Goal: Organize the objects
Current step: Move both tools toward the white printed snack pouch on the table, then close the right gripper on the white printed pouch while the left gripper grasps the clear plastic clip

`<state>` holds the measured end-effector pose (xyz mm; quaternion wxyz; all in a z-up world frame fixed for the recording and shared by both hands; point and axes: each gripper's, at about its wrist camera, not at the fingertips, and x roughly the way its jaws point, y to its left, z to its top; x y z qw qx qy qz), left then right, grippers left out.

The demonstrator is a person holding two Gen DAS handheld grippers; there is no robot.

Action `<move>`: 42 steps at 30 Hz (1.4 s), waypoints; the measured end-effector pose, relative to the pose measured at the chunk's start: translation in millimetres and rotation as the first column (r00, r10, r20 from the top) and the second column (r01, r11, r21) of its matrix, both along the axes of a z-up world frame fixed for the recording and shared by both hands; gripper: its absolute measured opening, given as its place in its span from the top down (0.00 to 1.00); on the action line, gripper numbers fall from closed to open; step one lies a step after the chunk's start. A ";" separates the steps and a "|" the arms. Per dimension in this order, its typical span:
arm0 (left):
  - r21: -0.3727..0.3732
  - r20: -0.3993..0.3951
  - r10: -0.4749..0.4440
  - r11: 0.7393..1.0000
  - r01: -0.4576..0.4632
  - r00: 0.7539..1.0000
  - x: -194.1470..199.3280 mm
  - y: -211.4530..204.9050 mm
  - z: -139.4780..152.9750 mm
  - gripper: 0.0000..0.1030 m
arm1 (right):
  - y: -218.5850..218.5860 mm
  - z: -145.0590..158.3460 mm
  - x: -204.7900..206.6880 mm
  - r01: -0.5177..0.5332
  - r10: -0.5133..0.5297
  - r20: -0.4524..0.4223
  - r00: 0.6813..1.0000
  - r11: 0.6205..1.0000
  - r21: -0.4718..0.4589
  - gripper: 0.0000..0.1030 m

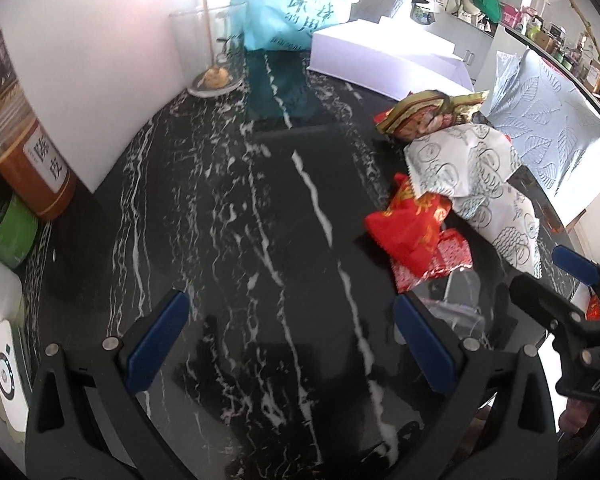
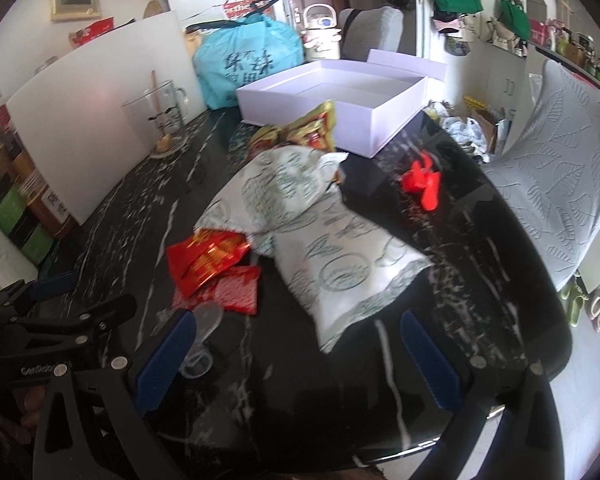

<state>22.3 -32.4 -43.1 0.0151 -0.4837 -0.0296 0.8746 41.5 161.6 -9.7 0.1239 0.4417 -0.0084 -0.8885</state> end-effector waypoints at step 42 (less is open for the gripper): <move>0.085 0.099 -0.209 0.976 0.201 0.973 -8.6 76.6 -10.7 0.07 | 34.3 -20.8 -54.6 -0.122 0.123 -0.035 0.992 0.992 0.017 0.00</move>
